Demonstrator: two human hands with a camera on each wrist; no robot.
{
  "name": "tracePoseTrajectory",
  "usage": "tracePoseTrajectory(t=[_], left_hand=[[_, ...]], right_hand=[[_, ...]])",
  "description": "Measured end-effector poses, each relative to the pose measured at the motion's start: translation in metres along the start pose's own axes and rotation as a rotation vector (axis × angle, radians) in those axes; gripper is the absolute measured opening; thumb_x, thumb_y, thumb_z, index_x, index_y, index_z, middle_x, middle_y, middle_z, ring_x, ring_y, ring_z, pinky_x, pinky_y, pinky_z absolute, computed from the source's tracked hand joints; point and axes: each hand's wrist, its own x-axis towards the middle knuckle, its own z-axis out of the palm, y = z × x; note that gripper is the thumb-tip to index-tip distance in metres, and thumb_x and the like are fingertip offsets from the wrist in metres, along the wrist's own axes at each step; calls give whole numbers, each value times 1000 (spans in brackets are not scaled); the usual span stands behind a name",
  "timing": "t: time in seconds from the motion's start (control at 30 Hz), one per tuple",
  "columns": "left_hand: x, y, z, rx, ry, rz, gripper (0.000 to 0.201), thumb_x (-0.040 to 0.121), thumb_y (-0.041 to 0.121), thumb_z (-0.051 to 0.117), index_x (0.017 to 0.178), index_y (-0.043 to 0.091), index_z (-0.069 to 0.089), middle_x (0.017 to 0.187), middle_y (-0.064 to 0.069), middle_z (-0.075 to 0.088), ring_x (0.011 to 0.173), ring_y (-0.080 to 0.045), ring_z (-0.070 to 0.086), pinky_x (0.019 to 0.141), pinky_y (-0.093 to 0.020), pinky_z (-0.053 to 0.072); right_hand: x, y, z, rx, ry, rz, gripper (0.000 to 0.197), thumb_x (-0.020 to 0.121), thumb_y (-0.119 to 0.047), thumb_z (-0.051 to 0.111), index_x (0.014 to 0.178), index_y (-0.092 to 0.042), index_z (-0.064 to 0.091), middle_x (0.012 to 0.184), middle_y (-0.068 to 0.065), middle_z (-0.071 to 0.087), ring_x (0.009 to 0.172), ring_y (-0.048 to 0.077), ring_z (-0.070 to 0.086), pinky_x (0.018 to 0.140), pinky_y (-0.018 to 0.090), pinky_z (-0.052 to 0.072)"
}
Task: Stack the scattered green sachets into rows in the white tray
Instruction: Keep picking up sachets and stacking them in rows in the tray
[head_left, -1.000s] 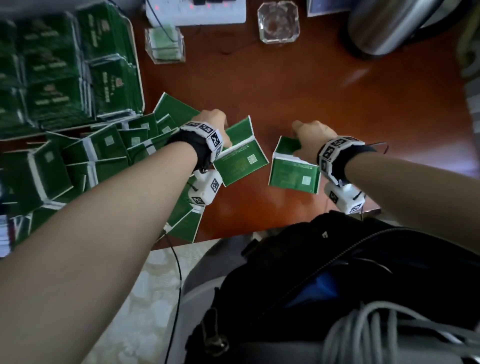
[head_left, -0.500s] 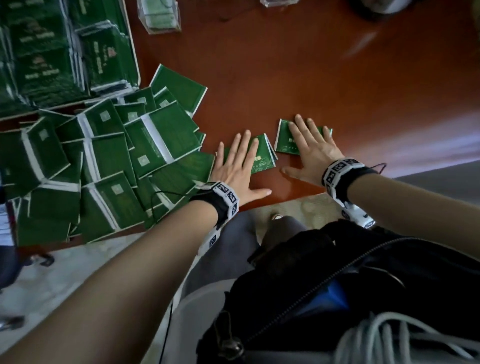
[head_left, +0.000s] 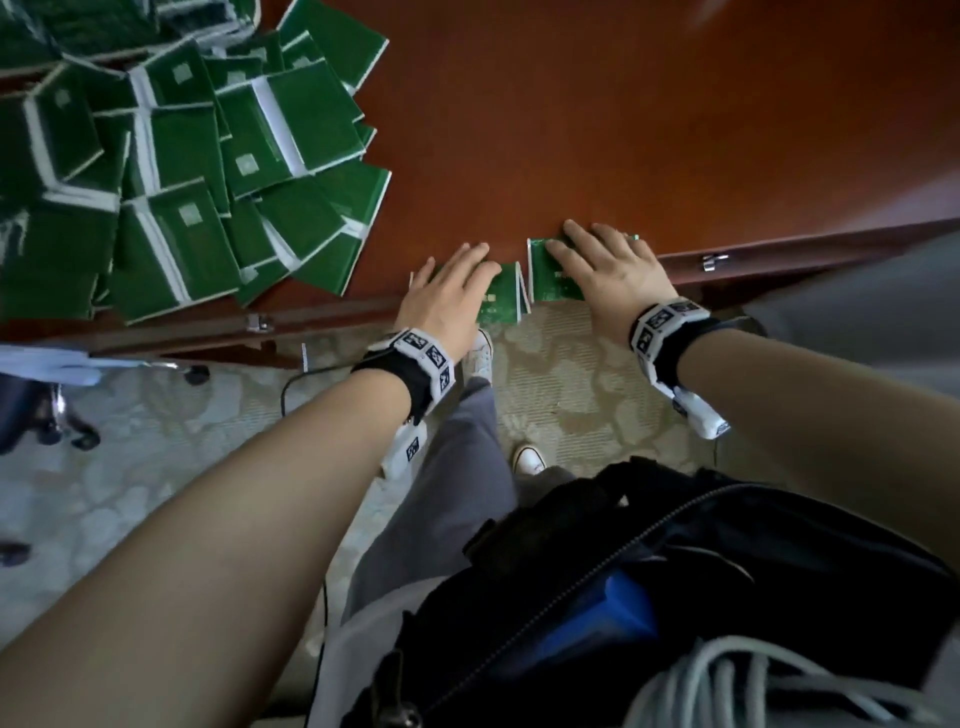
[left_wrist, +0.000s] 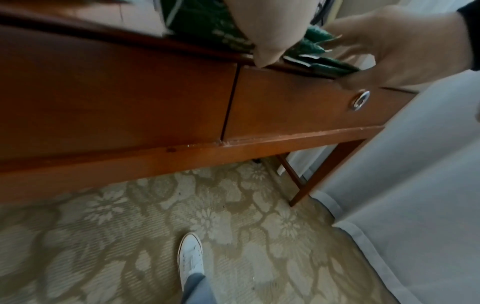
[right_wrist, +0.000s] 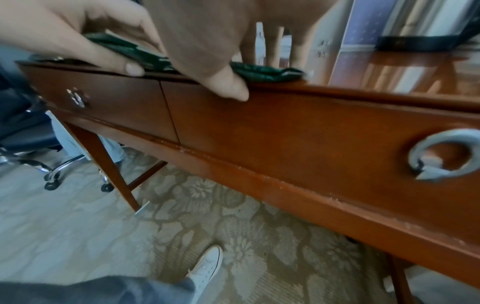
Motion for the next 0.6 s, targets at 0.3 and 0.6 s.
tracePoseTrajectory(t=[0.3, 0.6], left_hand=[[-26, 8, -116, 22, 250, -197, 28, 93, 38, 63, 110, 15, 61, 103, -2, 57, 94, -26, 58, 67, -35, 46], [-24, -46, -245, 132, 314, -346, 37, 90, 34, 68, 125, 29, 60, 112, -9, 68, 103, -33, 63, 78, -38, 53]], right_hand=[[-16, -17, -117, -51, 71, 71, 26, 96, -12, 51, 122, -13, 46, 81, 8, 48, 72, 32, 53, 62, 38, 44], [25, -55, -238, -135, 233, 30, 31, 96, -38, 56, 120, -19, 53, 88, 7, 53, 88, 34, 62, 65, 36, 46]])
